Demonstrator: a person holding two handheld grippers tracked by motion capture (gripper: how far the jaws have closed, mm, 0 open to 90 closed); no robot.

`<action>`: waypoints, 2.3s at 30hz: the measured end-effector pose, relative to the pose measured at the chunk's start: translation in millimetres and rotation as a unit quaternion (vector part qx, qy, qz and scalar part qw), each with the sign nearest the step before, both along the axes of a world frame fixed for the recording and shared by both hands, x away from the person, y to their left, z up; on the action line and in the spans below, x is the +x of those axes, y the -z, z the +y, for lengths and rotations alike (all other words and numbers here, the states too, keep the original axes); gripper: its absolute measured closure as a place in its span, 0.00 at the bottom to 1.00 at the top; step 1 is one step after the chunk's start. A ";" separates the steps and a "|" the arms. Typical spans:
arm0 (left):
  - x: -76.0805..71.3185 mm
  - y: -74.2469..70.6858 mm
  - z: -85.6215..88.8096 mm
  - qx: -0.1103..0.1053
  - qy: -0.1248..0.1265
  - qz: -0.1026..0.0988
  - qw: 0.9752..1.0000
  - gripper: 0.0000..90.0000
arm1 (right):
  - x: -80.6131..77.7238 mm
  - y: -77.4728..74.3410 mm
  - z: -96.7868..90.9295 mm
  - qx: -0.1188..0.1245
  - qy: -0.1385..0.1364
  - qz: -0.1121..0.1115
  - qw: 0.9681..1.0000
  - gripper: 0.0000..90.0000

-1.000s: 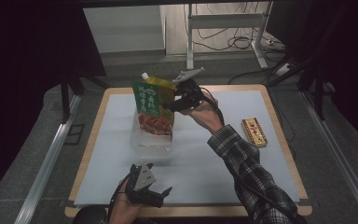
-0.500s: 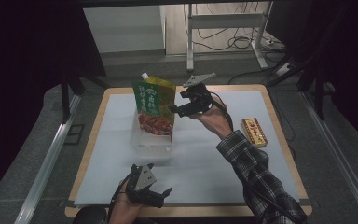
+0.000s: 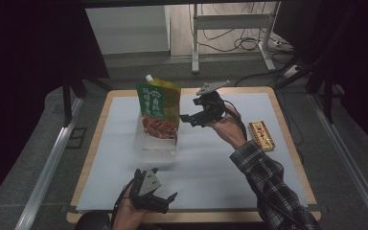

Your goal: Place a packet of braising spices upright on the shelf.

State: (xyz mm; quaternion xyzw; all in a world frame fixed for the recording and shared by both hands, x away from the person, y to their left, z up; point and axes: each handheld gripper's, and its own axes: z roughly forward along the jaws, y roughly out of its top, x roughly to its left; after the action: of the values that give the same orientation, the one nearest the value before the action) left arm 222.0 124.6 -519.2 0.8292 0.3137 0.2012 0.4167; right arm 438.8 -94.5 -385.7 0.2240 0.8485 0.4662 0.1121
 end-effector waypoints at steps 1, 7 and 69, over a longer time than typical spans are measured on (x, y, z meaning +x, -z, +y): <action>0.1 0.0 0.0 0.000 0.000 0.000 1.000 0.00 | -0.9 0.4 -1.5 0.000 0.000 0.001 1.000 0.13; 0.1 0.0 -0.8 0.001 0.000 0.004 1.000 0.00 | -6.1 5.1 -11.6 -0.008 0.006 0.008 1.000 0.10; -1.1 1.1 -3.6 0.012 0.003 -0.009 1.000 0.00 | -20.2 77.5 -153.2 -0.072 0.178 0.019 0.981 0.04</action>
State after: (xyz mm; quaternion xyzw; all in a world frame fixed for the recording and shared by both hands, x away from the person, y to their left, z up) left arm 220.9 121.0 -520.3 0.8334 0.3050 0.2108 0.4099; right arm 418.6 -247.7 -463.2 0.3713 0.8282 0.3727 0.1932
